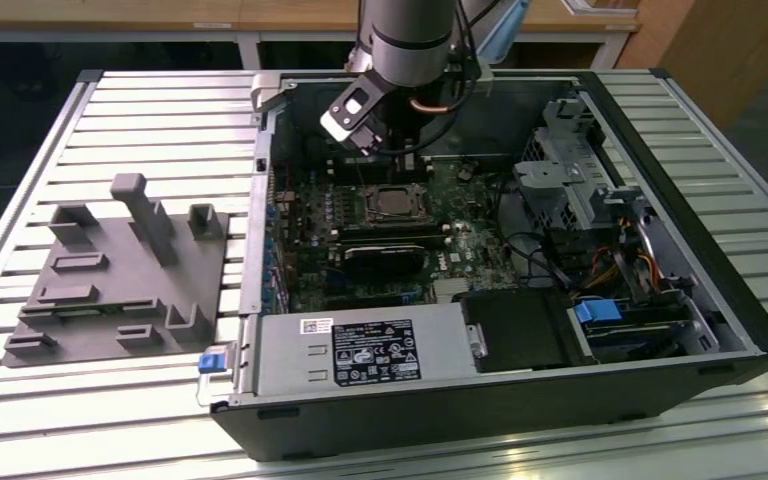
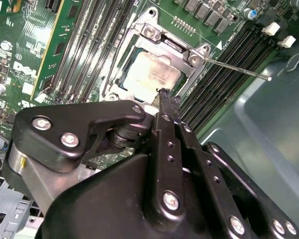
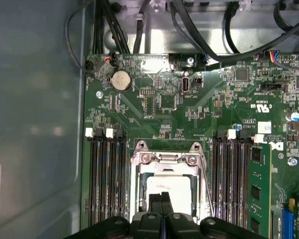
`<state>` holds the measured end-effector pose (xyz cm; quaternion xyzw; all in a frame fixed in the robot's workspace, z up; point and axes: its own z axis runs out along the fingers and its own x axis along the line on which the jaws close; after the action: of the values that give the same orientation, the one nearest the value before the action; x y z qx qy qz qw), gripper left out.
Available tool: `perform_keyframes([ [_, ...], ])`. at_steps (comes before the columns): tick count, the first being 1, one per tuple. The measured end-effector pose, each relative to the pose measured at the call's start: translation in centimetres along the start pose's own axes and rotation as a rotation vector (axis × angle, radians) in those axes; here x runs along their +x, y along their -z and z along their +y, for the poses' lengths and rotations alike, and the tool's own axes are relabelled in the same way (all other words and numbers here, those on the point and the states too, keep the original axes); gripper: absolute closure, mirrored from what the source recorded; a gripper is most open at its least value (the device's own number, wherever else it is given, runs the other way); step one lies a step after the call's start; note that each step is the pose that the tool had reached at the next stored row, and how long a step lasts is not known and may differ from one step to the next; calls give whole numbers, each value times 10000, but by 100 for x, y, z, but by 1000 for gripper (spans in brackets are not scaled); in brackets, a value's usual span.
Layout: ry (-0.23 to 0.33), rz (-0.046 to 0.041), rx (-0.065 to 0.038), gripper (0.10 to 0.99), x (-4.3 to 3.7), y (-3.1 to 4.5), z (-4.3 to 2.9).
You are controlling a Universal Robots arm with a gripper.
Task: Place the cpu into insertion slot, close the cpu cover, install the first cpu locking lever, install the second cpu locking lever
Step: 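Install the first cpu locking lever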
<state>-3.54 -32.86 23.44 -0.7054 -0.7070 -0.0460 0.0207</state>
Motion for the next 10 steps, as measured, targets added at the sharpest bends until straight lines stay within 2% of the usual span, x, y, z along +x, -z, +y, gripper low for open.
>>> perform_keyframes([
  [5,-1,-8,1,980,1,20,0],
  [10,-2,-6,8,980,12,124,6],
])
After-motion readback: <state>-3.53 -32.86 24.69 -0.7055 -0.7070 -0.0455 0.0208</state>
